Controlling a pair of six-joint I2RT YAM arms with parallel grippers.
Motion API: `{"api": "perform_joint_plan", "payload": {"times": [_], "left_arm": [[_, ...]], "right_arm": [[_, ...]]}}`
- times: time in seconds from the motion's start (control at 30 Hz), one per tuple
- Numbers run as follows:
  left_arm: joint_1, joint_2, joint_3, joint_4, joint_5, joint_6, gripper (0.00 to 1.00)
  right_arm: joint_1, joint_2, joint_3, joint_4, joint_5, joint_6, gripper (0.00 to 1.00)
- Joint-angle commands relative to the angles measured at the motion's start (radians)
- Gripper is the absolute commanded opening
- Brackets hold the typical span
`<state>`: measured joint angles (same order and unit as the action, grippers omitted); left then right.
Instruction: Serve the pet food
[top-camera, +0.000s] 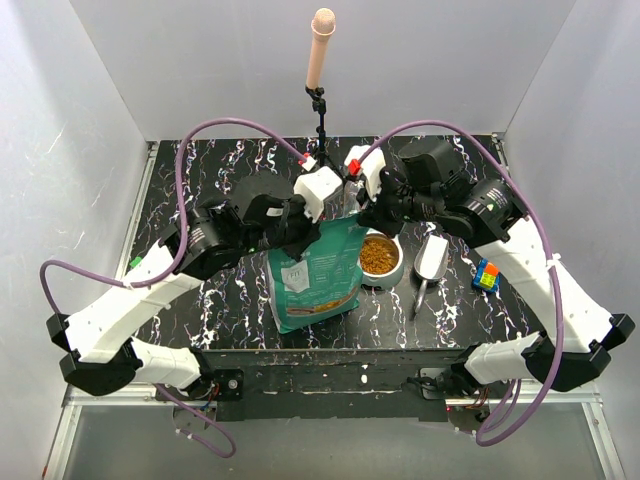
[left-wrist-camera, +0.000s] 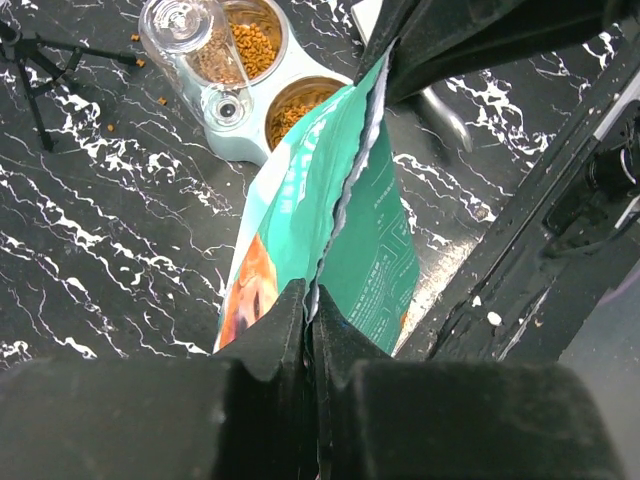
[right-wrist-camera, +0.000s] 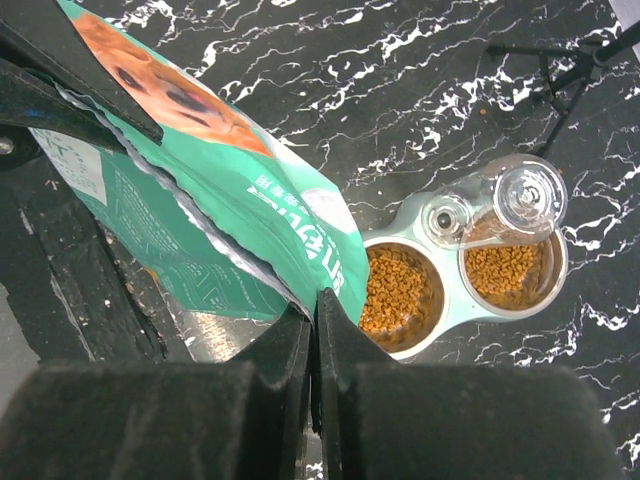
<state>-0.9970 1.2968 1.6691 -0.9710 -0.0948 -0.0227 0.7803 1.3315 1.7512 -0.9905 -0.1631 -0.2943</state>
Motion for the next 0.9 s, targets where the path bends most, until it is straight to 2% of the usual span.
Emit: {"api": "perform_joint_plan", "payload": {"times": [0.0, 0.13, 0.23, 0.27, 0.3, 0.4, 0.53, 0.6, 0.67, 0.87], "left_arm": [[0.001, -0.056, 0.006, -0.021, 0.017, 0.049, 0.00], [0.000, -0.062, 0.020, -0.057, 0.038, 0.030, 0.00], [0.001, -0.071, 0.021, -0.060, 0.044, -0.032, 0.37], [0.001, -0.070, 0.029, -0.061, 0.037, -0.046, 0.44], [0.000, -0.064, 0.040, -0.070, 0.020, -0.065, 0.46], [0.000, -0.012, 0.092, -0.112, 0.023, -0.092, 0.49], [0.001, 0.021, 0.107, -0.109, 0.029, -0.106, 0.57], [0.001, 0.033, 0.112, -0.101, 0.024, -0.099, 0.57], [0.001, 0.058, 0.132, -0.113, 0.030, -0.086, 0.56], [0.001, 0.088, 0.156, -0.117, 0.006, -0.079, 0.49]], "right_arm": [[-0.012, -0.061, -0.007, 0.101, 0.020, 0.021, 0.09], [-0.009, -0.064, -0.027, 0.119, 0.001, 0.038, 0.15], [-0.003, -0.069, -0.041, 0.130, -0.007, 0.044, 0.21], [-0.001, -0.074, -0.044, 0.136, -0.004, 0.050, 0.28], [-0.001, -0.075, -0.048, 0.142, 0.000, 0.056, 0.33], [0.000, -0.081, -0.061, 0.153, 0.000, 0.075, 0.43], [0.008, -0.081, -0.073, 0.161, 0.004, 0.090, 0.68], [0.010, -0.083, -0.073, 0.164, 0.004, 0.104, 0.76], [0.010, -0.089, -0.081, 0.171, 0.011, 0.121, 0.82], [0.010, -0.114, -0.091, 0.173, 0.037, 0.161, 0.86]]}}
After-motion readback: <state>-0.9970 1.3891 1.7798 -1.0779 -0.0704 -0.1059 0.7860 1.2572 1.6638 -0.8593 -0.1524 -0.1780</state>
